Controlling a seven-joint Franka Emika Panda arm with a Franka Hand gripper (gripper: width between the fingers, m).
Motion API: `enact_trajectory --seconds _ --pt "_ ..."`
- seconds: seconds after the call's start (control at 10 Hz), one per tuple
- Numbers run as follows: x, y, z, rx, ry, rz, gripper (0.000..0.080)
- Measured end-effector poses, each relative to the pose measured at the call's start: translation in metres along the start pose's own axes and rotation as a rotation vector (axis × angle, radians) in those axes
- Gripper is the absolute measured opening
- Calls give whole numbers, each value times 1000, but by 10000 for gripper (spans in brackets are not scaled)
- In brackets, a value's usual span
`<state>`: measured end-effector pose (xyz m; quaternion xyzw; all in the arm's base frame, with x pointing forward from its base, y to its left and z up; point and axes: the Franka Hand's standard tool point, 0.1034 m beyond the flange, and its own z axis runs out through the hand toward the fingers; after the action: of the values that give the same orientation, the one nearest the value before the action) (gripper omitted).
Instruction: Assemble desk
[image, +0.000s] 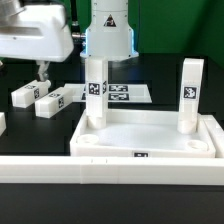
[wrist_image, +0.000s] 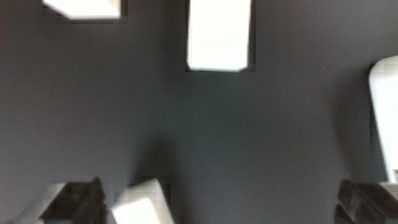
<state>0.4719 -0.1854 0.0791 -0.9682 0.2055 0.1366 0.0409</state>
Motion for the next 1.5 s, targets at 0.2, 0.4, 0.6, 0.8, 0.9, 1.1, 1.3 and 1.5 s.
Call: enact_trajectory --seconds 0.2,0.4,0.6,0.8,0.9,1.1,1.3,1.5 --pt "-10 -3 12 9 -30 8 649" --pt "-9 -2 11 10 -54 9 649" --pt "-15 -5 12 18 -169 5 649" --pt "-15 -11 14 18 -249 -34 649" --pt "-20 -12 14 23 -311 -31 649" --pt "-23 -9 18 25 -449 -21 649" --pt "-24 -7 23 23 -593 -5 649" --pt "-20 -6 28 12 -661 -2 649"
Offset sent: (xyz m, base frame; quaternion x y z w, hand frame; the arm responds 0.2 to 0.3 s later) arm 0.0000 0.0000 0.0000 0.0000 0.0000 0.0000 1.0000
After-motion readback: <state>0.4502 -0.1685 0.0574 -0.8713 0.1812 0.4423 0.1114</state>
